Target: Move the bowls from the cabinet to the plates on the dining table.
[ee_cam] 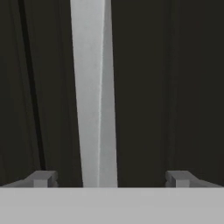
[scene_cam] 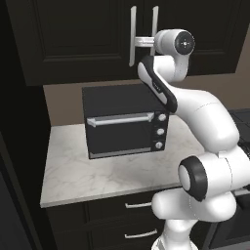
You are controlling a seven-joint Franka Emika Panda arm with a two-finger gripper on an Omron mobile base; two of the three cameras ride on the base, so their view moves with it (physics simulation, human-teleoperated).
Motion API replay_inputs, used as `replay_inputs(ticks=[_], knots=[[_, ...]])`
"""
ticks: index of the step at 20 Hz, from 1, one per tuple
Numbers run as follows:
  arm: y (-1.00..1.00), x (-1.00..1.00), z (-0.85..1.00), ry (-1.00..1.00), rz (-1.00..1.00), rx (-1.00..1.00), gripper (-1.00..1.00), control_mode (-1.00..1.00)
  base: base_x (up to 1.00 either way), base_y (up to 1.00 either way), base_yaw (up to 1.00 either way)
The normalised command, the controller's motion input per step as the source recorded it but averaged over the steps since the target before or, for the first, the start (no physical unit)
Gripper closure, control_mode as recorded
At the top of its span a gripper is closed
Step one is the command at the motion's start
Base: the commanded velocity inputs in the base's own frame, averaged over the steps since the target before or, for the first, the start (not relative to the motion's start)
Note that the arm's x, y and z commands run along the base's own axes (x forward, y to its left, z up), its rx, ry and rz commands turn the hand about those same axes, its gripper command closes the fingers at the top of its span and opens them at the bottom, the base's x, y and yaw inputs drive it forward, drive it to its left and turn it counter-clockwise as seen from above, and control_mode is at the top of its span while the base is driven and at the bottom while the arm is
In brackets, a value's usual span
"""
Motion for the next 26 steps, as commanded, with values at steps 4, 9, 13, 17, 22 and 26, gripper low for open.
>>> replay_inputs(ticks=[4,9,13,17,22,26], knots=[[0.00,0.00,0.00,0.00,0.00,0.00,-1.00,-1.00,0.00,0.00,0.00],[0.00,0.00,0.00,0.00,0.00,0.00,-1.00,-1.00,0.00,0.00,0.00],[0.00,0.00,0.00,0.00,0.00,0.00,1.00,-1.00,0.00,0.00,0.00],[0.00,0.00,0.00,0.00,0.00,0.00,1.00,-1.00,0.00,0.00,0.00],[0.00,0.00,0.00,0.00,0.00,0.00,1.00,-1.00,0.00,0.00,0.00],[0.00,0.00,0.00,0.00,0.00,0.00,1.00,-1.00,0.00,0.00,0.00]])
